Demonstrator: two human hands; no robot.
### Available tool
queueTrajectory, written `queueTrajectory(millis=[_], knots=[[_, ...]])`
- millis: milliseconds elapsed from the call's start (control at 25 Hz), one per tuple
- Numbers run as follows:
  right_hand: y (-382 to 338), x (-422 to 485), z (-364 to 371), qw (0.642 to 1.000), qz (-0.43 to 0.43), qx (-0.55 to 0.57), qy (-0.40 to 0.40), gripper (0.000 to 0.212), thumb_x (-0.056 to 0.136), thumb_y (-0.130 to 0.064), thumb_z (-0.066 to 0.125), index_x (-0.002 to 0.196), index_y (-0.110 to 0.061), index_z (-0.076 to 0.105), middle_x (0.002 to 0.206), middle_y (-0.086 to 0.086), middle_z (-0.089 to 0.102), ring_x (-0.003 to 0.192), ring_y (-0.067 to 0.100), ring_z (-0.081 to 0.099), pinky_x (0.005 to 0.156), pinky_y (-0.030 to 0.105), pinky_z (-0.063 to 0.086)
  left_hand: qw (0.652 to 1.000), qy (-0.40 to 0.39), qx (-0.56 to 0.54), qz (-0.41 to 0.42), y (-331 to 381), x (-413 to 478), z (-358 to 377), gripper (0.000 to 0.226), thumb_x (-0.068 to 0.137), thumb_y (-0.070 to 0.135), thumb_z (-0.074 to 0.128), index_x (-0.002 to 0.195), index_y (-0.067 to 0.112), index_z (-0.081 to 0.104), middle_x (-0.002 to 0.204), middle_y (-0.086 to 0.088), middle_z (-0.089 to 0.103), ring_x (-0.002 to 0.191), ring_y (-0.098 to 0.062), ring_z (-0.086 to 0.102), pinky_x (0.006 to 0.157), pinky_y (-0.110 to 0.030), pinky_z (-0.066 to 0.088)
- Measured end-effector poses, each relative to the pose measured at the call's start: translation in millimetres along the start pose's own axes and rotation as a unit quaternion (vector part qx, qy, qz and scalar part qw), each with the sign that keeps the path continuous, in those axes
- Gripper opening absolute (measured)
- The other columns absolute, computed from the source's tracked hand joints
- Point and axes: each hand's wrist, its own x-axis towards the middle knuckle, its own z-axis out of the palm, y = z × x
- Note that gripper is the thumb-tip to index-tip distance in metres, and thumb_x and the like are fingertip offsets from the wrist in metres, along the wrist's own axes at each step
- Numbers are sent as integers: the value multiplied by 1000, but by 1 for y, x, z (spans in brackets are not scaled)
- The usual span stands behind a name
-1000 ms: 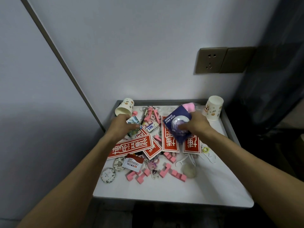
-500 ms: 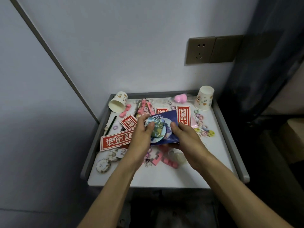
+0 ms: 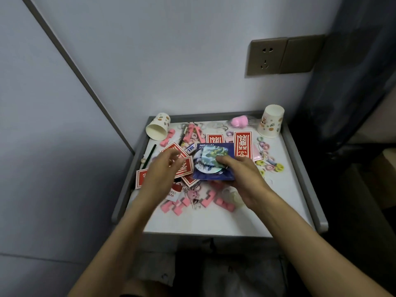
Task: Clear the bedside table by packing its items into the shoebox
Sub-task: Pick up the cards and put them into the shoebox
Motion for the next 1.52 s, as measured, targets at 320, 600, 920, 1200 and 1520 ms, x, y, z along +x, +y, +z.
queueTrajectory(millis=[320, 600, 920, 1200, 1520], knots=[[-2, -3, -3, 994, 47, 92, 18, 12, 86, -10, 67, 88, 1, 70, 80, 17, 74, 61, 22, 72, 49, 27, 55, 915, -96, 389, 32, -40, 4, -13, 59, 76, 39, 82, 128, 29, 55, 131, 3, 62, 113, -18, 61, 86, -32, 51], [-2, 1, -4, 994, 48, 99, 21, 11, 86, -10, 67, 89, 0, 69, 76, 16, 74, 58, 21, 71, 47, 26, 54, 966, -112, 227, -42, -25, 12, -30, 14, 87, 27, 72, 99, 21, 68, 104, -5, 70, 85, -13, 64, 72, -21, 49], [-17, -25, -18, 999, -31, -18, 10, 16, 87, -16, 65, 100, -7, 70, 91, 9, 76, 79, 20, 73, 62, 27, 57, 941, -161, -287, -80, 68, -7, -21, 22, 80, 17, 74, 101, 15, 69, 97, -5, 76, 92, -24, 73, 74, -36, 62], [-83, -91, -76, 991, -110, -72, 39, 20, 89, -19, 65, 103, -7, 70, 93, 10, 76, 84, 23, 73, 64, 27, 58, 933, -142, -330, -22, 153, -36, 54, 8, 88, 3, 69, 94, 8, 67, 88, -10, 73, 70, -17, 73, 56, -28, 58], [-167, -193, -190, 981, -148, -110, 67, 29, 80, -31, 73, 95, -6, 72, 94, 11, 75, 84, 20, 73, 68, 24, 58, 911, -293, -287, 47, 292, -85, 128, 28, 91, 7, 66, 119, 11, 65, 102, -8, 70, 87, -21, 69, 70, -37, 61]])
